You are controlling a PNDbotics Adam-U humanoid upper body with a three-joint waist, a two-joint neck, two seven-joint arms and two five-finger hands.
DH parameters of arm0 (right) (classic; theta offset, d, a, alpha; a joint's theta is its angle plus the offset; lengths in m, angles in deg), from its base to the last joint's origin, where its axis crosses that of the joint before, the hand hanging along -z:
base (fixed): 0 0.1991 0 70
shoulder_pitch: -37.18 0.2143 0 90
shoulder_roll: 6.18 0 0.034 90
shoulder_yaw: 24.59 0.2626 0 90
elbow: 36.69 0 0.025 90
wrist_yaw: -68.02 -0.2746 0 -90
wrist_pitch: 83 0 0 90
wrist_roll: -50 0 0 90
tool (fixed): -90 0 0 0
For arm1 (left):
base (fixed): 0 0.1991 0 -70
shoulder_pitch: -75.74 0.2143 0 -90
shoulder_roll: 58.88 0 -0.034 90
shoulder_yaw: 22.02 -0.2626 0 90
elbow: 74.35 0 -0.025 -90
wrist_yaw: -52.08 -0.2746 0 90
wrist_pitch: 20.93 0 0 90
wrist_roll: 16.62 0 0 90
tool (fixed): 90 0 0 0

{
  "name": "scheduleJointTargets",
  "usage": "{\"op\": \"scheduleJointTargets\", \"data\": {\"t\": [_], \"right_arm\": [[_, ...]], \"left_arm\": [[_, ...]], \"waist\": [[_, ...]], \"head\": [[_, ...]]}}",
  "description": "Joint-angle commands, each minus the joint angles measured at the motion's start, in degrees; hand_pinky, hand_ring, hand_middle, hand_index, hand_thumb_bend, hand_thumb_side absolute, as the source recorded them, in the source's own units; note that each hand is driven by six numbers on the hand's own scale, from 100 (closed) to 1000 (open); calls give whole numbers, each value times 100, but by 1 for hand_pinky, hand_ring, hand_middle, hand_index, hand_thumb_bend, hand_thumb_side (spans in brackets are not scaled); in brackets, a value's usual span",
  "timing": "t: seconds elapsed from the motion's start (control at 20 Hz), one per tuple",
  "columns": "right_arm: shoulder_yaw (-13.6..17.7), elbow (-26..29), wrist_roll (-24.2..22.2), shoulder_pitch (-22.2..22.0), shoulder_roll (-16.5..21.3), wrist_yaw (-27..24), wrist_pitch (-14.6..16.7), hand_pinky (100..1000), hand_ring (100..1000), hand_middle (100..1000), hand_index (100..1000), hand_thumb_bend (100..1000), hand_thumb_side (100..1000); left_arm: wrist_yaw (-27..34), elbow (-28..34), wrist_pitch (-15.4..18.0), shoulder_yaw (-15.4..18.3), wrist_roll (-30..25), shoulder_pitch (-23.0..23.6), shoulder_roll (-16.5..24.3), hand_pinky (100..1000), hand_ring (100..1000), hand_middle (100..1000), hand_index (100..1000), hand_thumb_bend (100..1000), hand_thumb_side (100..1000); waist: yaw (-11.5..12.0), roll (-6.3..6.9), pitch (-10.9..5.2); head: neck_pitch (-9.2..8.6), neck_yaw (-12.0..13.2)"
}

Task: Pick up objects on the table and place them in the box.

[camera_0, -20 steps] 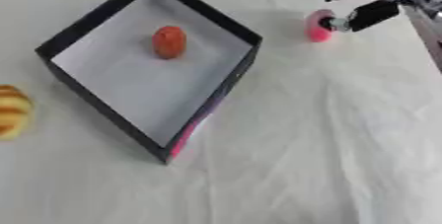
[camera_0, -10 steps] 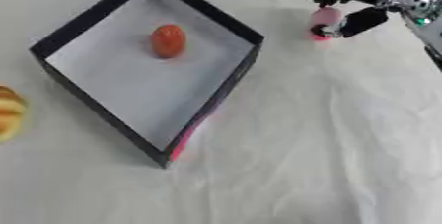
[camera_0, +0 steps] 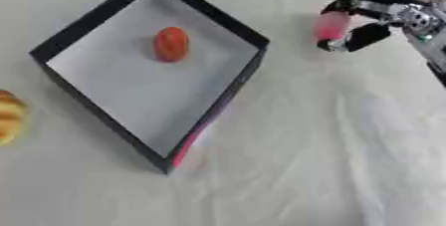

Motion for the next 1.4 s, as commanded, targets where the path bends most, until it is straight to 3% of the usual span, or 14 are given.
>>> {"op": "scheduleJointTargets", "data": {"t": [0.05, 0.4, 0.6, 0.8, 1.1, 1.4], "right_arm": [[136, 74, 100, 20, 316, 116, -32, 926, 899, 808, 881, 402, 412], [188, -37, 117, -15, 325, 187, -91, 920, 891, 801, 878, 390, 372], [189, -69, 169, -12, 314, 122, -168, 910, 875, 767, 868, 318, 311], [176, -56, 333, -6, 308, 57, -306, 894, 849, 715, 829, 275, 309], [124, -39, 717, -30, 306, 134, -402, 871, 783, 621, 764, 361, 324], [73, -13, 1099, -68, 300, 229, -339, 849, 748, 577, 730, 350, 323]], "left_arm": [[-44, 98, 16, 18, -9, -41, 85, 911, 926, 934, 821, 145, 794], [-51, 98, 14, 7, -22, -44, 84, 911, 926, 935, 821, 144, 794], [-50, 98, 12, -3, -31, -46, 83, 911, 926, 935, 820, 144, 795], [-50, 98, 15, -12, -43, -57, 79, 911, 926, 935, 820, 144, 795], [-63, 98, 19, -19, -64, -50, 68, 912, 927, 935, 820, 142, 795], [-76, 98, 17, -24, -88, -47, 58, 913, 927, 936, 819, 141, 795]], "waist": [[5, -52, -36], [0, -50, -32], [-3, -45, -33], [-2, -42, -29], [16, -43, -12], [21, -42, -5]], "head": [[-89, -32], [-74, -15], [-71, -16], [-74, -22], [-85, -30], [-79, -41]]}}
